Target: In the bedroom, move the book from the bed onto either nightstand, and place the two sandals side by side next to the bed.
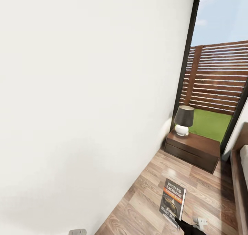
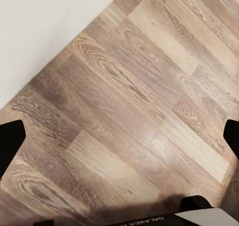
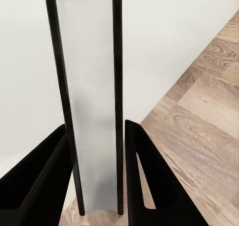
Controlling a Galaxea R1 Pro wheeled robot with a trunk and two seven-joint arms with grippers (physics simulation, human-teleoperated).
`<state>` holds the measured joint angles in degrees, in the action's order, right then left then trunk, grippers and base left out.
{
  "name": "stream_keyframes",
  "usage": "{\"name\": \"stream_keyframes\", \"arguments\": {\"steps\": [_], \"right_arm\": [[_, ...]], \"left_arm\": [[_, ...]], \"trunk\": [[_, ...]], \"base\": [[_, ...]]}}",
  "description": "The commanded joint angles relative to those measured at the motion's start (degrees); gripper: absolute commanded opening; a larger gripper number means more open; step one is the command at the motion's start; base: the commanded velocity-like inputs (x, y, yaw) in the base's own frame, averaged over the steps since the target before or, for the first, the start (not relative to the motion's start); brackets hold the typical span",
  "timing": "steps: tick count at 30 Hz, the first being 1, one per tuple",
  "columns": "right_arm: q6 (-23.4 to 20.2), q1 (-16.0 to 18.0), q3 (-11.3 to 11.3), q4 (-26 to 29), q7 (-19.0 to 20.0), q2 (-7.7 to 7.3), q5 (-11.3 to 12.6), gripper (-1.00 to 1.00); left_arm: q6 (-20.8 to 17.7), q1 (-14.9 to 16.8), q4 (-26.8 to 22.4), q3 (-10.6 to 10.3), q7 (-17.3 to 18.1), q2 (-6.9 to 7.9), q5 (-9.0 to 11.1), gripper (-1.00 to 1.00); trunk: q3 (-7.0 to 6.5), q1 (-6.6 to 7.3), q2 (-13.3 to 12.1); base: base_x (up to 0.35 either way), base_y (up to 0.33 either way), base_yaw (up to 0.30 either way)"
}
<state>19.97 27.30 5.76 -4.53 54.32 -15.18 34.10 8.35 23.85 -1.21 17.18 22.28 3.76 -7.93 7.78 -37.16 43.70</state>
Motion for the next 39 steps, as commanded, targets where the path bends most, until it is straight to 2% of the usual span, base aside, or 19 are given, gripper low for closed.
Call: {"name": "stream_keyframes", "arguments": {"steps": [1,14,39], "right_arm": [[0.33,0.12,0.39,-0.22,0.27,0.02,0.53,-1.00],[0.33,0.12,0.39,-0.22,0.26,0.00,0.53,-1.00],[0.33,0.12,0.39,-0.22,0.30,0.01,0.53,-1.00]], "left_arm": [[0.26,0.05,0.07,0.48,0.13,0.02,-0.62,1.00],[0.26,0.05,0.07,0.46,0.13,-0.06,-0.68,1.00],[0.26,0.05,0.07,0.48,0.13,-0.07,-0.66,1.00]], "trunk": [[0.09,-0.05,0.07],[0.09,-0.05,0.07],[0.09,-0.05,0.07]], "base": [[0.314,0.000,-0.004],[0.288,0.000,-0.042],[0.008,0.000,-0.278]]}}
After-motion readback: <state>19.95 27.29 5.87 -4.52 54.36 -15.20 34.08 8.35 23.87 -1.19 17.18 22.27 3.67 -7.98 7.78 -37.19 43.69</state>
